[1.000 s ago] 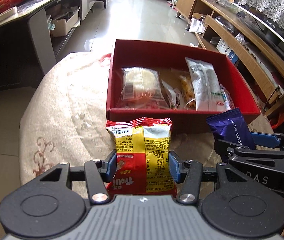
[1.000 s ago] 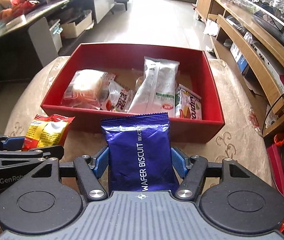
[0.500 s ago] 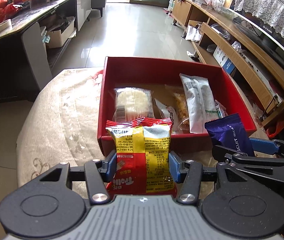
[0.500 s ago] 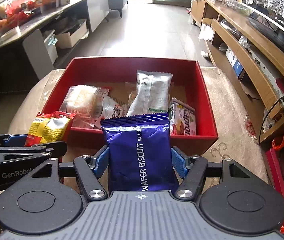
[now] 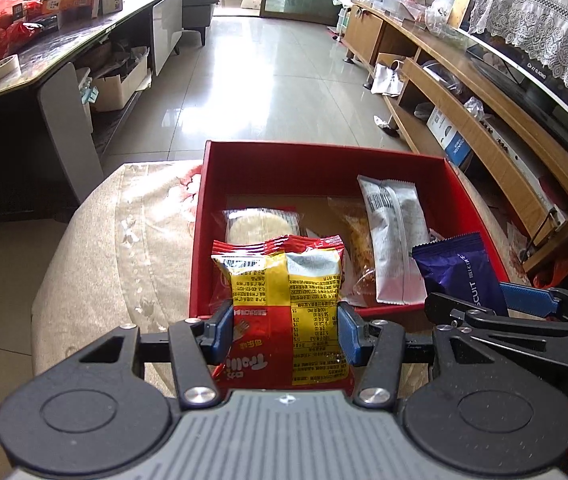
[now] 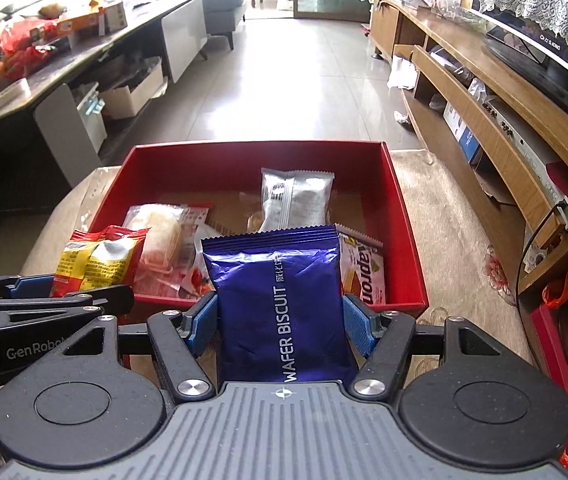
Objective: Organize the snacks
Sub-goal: 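Lift the red-yellow bag and blue wafer bag and carry them over the red box, then lower both bags into the red box and open both tools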
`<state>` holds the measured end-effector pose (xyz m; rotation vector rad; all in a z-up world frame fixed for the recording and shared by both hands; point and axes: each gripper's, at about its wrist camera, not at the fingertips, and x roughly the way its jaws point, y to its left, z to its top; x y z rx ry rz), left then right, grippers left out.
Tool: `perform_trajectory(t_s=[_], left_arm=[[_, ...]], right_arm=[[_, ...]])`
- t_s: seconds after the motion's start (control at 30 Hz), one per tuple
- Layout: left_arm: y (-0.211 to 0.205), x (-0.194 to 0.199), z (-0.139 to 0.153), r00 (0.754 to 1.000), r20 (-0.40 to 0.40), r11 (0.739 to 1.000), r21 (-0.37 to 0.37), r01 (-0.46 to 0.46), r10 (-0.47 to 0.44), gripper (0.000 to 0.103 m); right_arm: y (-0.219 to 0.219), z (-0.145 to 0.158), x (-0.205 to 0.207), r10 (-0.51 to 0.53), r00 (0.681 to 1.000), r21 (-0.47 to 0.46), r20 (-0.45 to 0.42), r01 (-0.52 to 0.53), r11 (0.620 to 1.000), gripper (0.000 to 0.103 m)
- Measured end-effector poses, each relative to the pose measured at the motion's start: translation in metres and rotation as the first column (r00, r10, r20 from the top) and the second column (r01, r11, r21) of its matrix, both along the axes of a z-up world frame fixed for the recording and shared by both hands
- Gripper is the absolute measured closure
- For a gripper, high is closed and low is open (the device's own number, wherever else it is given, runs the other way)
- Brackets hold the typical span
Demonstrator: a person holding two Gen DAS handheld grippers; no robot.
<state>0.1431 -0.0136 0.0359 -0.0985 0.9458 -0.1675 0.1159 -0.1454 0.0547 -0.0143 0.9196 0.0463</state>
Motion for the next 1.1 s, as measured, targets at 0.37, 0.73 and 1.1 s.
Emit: perform_trajectory(t_s=[0.37,0.73,1.1], left_arm=[[-0.002,0.010,0.004,1.000,0.014,1.000,0.002,-0.004,0.004,0.056],[-0.007,0.029,0.006,1.000,0.026,1.000,0.011,-0.013,0.013,0.057],[-0.016,0.048,-0.001,0.999,0.034,0.999,0.033,-0.018,0.017,0.057]], right_arm=[[-0.002,0.002,0.006,-0.021,1.000,0.010,0.018,0.021,1.000,0.031],[-0.004,0.003,0.022,-0.040,0.999,0.016,0.037,0.040,0.999,0.031],[-0.010,-0.003,0.039,-0.057,0.998,0.014,0.029,0.057,0.998,0.031]])
